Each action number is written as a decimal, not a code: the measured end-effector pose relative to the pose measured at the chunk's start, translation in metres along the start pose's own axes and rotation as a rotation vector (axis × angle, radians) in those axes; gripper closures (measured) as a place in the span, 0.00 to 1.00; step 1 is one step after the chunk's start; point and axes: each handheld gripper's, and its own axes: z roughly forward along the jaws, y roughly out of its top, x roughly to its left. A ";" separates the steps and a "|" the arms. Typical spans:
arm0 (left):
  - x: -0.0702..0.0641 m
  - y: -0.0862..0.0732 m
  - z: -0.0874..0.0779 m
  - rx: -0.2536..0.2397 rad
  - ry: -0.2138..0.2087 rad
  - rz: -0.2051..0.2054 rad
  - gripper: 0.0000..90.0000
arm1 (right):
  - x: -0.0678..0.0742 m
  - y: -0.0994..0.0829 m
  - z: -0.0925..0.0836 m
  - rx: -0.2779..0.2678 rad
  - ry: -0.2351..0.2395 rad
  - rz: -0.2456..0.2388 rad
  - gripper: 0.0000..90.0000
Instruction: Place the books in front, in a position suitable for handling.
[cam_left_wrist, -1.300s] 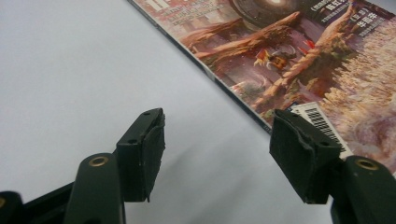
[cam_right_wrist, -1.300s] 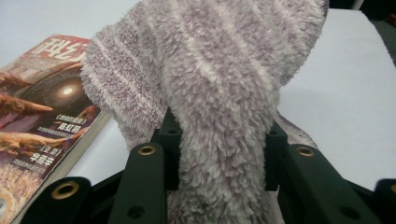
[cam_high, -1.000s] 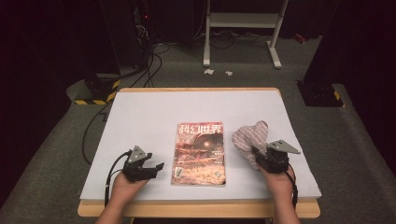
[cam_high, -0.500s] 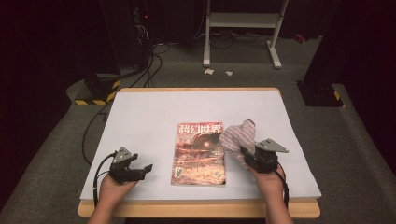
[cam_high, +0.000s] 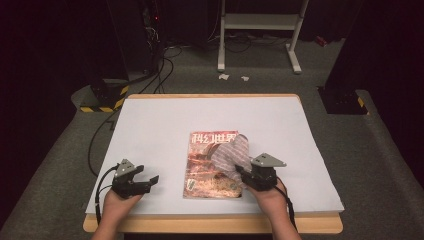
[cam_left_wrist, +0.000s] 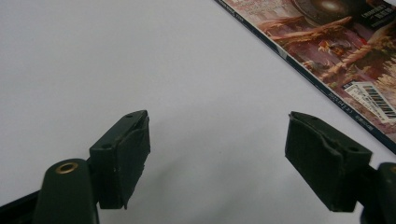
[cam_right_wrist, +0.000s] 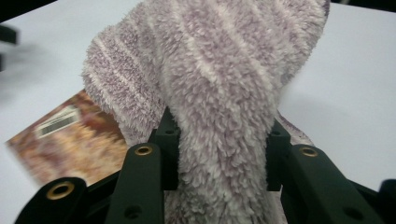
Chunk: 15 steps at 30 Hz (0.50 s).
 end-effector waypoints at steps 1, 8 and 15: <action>0.000 0.001 0.000 0.001 0.003 0.004 0.25 | 0.008 0.000 0.002 0.009 0.019 -0.015 0.69; -0.001 0.003 0.003 0.002 0.005 0.008 0.27 | 0.042 -0.007 0.021 0.067 0.082 -0.090 0.69; -0.003 0.012 0.011 0.000 0.021 0.040 0.27 | 0.034 -0.018 0.021 0.124 0.052 -0.094 0.69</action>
